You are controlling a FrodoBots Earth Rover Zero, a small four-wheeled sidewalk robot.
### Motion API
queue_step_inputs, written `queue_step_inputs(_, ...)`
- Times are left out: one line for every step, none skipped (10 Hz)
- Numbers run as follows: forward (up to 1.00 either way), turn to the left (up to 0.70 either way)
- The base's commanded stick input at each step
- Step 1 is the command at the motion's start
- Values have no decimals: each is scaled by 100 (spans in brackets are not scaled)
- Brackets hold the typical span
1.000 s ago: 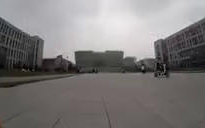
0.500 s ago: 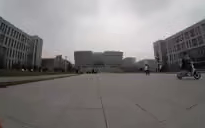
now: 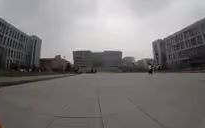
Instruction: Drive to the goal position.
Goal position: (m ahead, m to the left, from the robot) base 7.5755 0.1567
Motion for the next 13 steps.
queue_step_inputs(70,-1)
queue_step_inputs(70,-1)
queue_step_inputs(70,-1)
queue_step_inputs(70,-1)
queue_step_inputs(70,-1)
queue_step_inputs(70,-1)
queue_step_inputs(70,-1)
queue_step_inputs(70,-1)
queue_step_inputs(70,-1)
queue_step_inputs(70,-1)
queue_step_inputs(70,-1)
queue_step_inputs(70,-1)
queue_step_inputs(70,-1)
